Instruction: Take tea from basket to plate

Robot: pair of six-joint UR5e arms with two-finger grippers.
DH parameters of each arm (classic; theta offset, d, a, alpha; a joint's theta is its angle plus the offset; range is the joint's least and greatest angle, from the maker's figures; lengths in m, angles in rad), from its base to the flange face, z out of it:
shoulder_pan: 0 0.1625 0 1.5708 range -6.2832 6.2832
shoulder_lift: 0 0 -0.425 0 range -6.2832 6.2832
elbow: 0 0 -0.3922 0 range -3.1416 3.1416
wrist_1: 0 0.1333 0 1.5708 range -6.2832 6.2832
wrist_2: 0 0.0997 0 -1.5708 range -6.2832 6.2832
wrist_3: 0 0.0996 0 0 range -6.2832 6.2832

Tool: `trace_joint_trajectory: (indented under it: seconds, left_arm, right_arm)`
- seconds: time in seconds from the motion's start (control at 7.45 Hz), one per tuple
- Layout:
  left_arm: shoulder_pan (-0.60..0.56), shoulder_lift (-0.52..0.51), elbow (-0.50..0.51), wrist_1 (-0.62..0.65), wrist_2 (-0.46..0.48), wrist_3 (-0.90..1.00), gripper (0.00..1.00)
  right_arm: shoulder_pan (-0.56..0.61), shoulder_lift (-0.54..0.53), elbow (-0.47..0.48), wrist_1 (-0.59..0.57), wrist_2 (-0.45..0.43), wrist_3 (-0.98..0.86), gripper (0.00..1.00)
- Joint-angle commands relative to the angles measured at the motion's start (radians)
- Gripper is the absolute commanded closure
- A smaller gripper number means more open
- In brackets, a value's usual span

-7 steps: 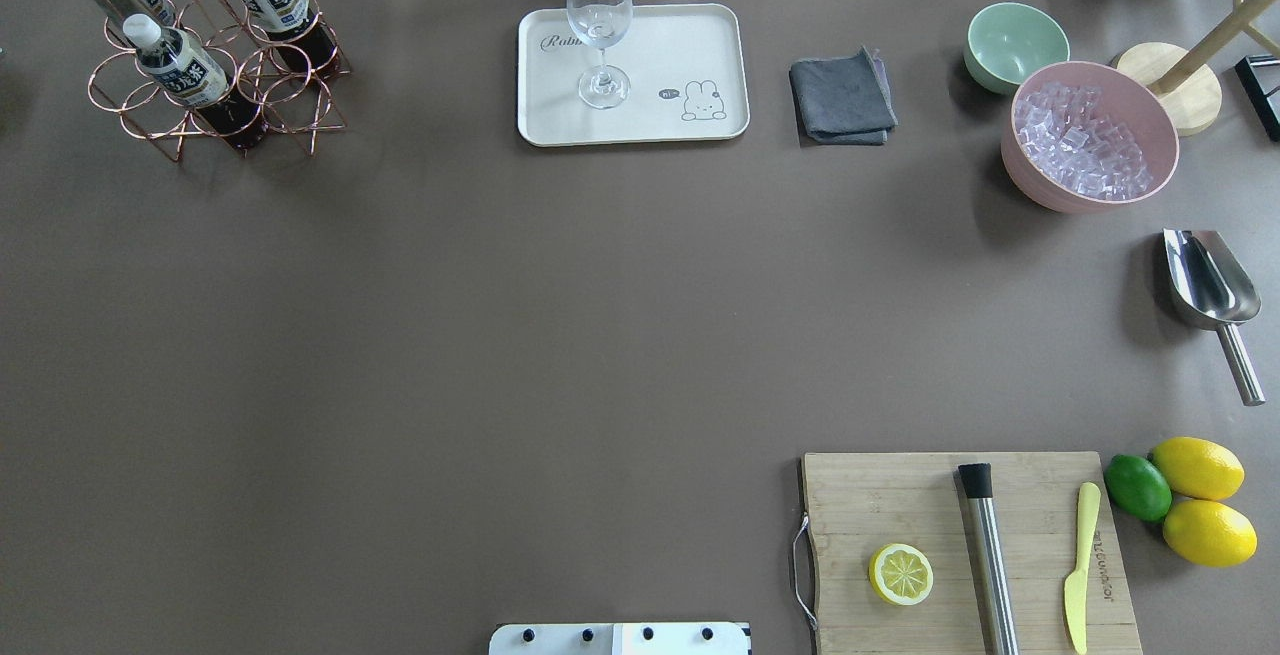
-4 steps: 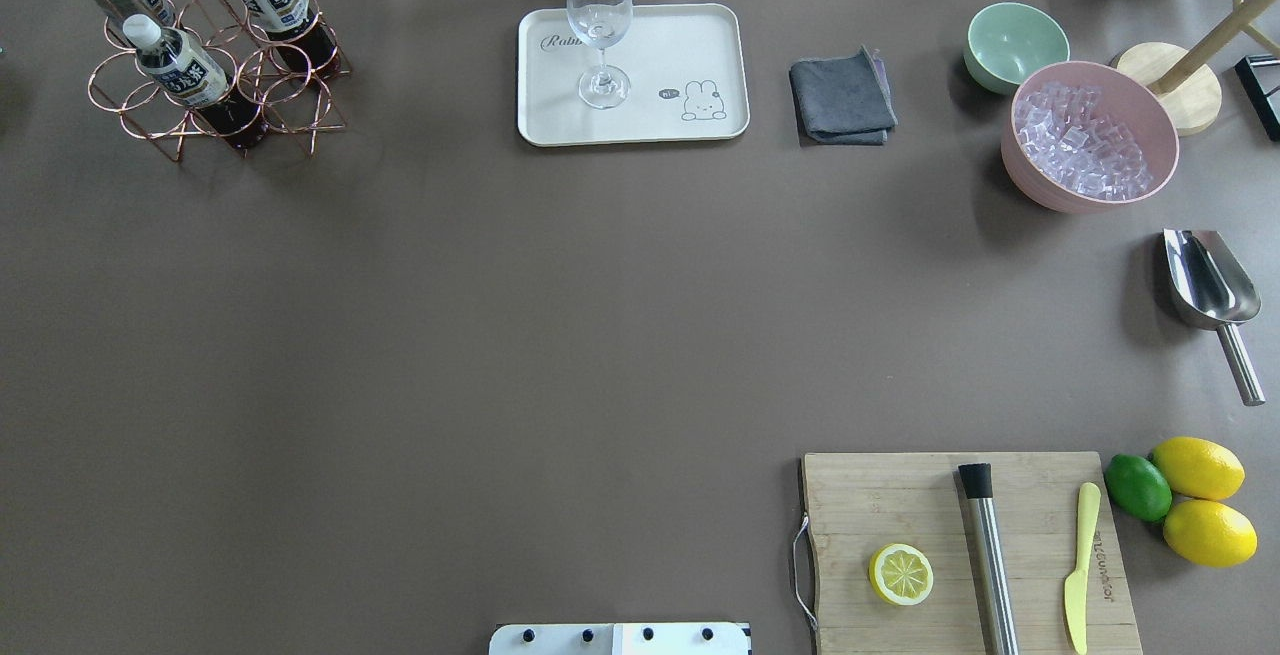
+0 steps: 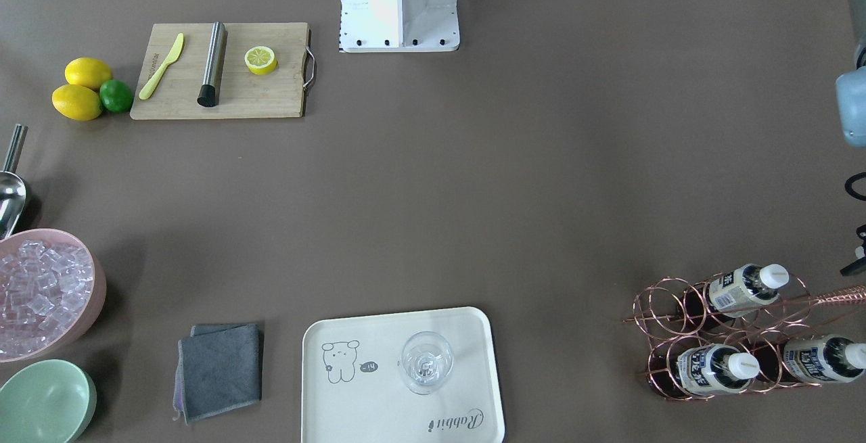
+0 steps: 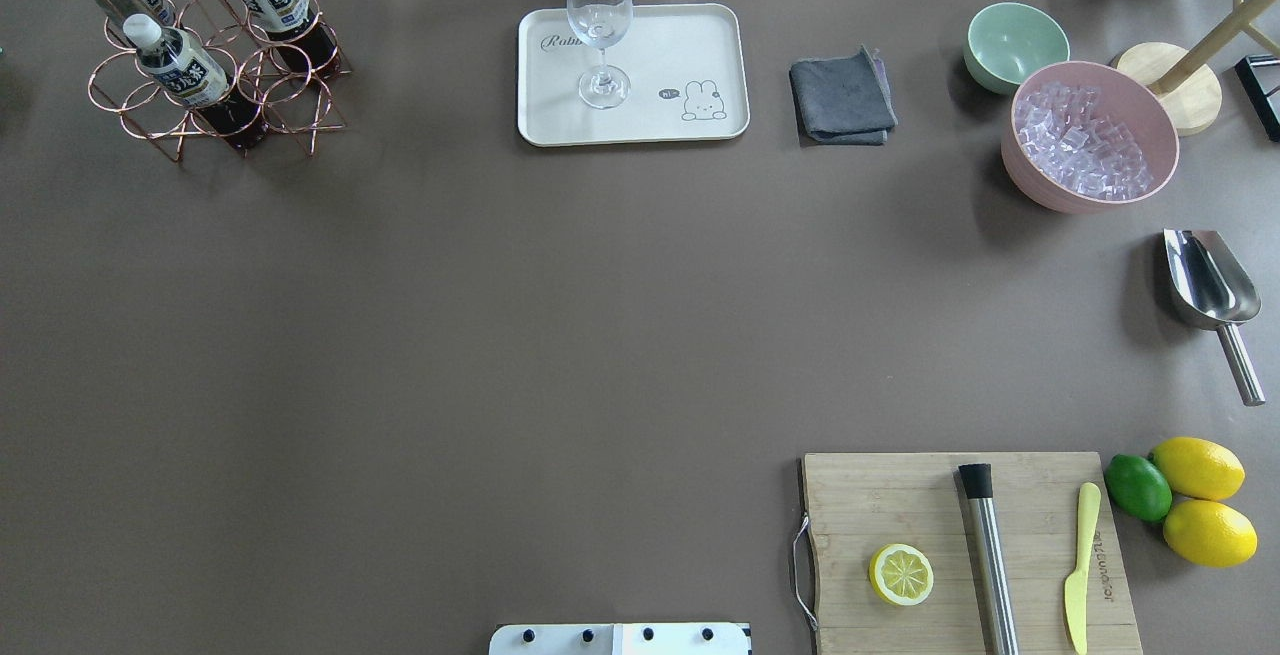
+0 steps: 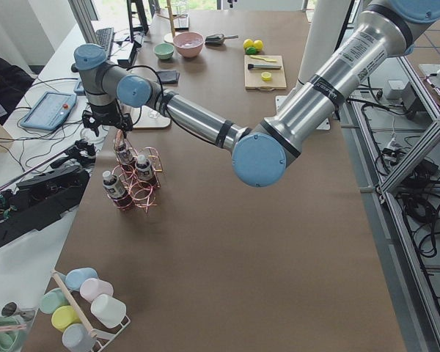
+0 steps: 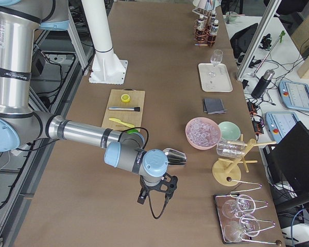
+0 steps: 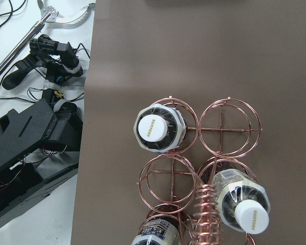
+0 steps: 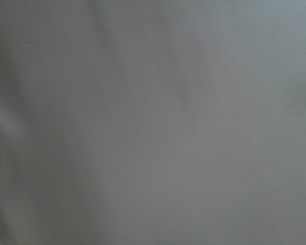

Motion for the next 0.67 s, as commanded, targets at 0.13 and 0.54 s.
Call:
trace_joint_trajectory:
  seconds: [0.13,0.54]
  left_arm:
    - [-0.01,0.028,-0.012,-0.003,-0.006,0.013,0.03]
    - [-0.004,0.036,-0.025,-0.002,-0.006,0.013,0.09]
  right_arm:
    - [0.0,0.001,0.0,0.0,0.0,0.0,0.0]
    - [0.0,0.001,-0.002,0.0,0.0,0.0,0.0]
